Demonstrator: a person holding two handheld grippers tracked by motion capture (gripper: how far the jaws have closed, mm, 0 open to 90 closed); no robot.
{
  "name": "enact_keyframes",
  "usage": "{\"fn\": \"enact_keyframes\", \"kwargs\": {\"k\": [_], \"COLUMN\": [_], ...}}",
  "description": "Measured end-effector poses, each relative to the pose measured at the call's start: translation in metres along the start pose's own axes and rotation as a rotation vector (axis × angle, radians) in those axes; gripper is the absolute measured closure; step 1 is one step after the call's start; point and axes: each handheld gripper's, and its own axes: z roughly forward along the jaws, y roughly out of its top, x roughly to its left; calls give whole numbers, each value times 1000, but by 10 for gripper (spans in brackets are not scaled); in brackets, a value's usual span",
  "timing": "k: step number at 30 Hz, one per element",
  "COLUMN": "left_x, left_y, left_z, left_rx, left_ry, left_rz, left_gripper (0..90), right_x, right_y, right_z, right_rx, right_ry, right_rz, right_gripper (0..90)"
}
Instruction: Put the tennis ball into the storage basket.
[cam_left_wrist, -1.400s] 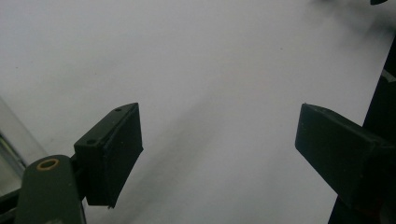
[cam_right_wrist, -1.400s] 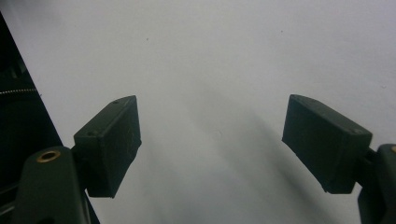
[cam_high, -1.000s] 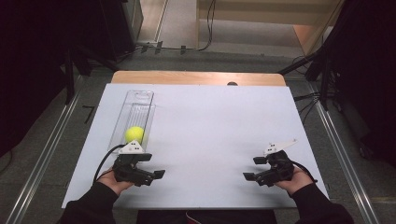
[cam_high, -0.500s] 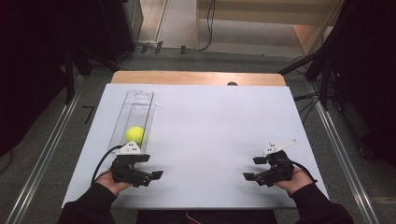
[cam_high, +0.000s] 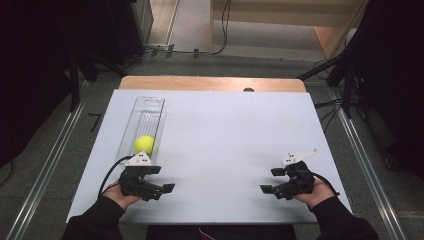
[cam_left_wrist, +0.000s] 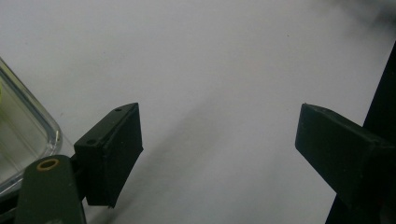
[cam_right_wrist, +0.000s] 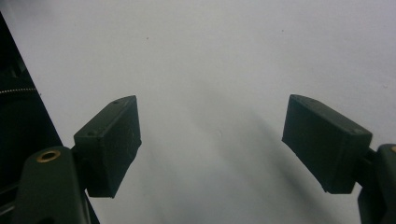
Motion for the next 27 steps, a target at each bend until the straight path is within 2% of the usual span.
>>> {"fn": "enact_keyframes", "kwargs": {"k": [27], "left_x": [0], "left_y": [0], "left_z": [0], "left_rx": [7], "left_ry": [-4], "left_rz": [4], "left_gripper": [154], "right_x": [-1], "right_y": [0], "right_z": [0], "right_rx": [0], "right_ry": [0], "right_rz": [-3], "right_gripper": [174]}}
